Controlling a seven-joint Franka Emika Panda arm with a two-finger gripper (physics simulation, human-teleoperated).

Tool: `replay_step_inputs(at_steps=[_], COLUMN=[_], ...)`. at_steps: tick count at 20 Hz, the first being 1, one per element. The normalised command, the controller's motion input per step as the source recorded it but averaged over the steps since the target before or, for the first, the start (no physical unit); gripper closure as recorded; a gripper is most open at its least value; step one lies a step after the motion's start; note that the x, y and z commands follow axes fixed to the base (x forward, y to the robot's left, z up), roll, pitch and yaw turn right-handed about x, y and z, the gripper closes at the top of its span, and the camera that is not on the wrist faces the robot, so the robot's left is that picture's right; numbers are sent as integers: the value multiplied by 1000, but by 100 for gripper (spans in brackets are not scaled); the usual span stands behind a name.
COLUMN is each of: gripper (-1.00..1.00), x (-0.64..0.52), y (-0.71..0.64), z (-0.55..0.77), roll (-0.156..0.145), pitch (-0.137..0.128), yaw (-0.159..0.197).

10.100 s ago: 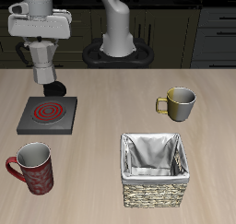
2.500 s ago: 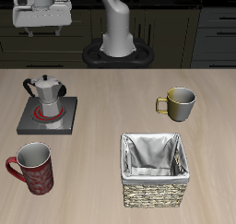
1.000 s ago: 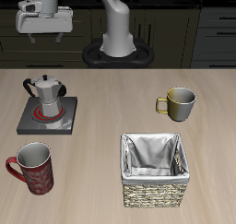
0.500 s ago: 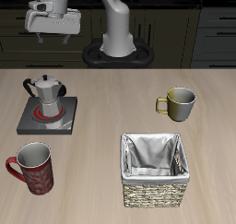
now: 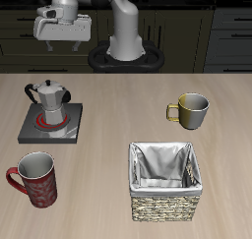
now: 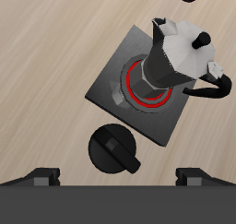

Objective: Place the moka pot on the stove and turn off the stove

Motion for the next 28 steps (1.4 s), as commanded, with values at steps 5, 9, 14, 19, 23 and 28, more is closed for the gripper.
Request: replay_step_inputs(at_steps=[5,9,14,19,23,28], gripper=[-100,-100,-100,-100,-100,-100], x=[-111,-98,36,100,84,-18], y=[-204,-133,-170,-36,-67,-89], z=[-154,-120,-112,-47,-48,-190], roll=[15,24,21,64,-8,23], pitch=[60,52,35,39,21,35], yaw=[37,18,8,20,-14,-24])
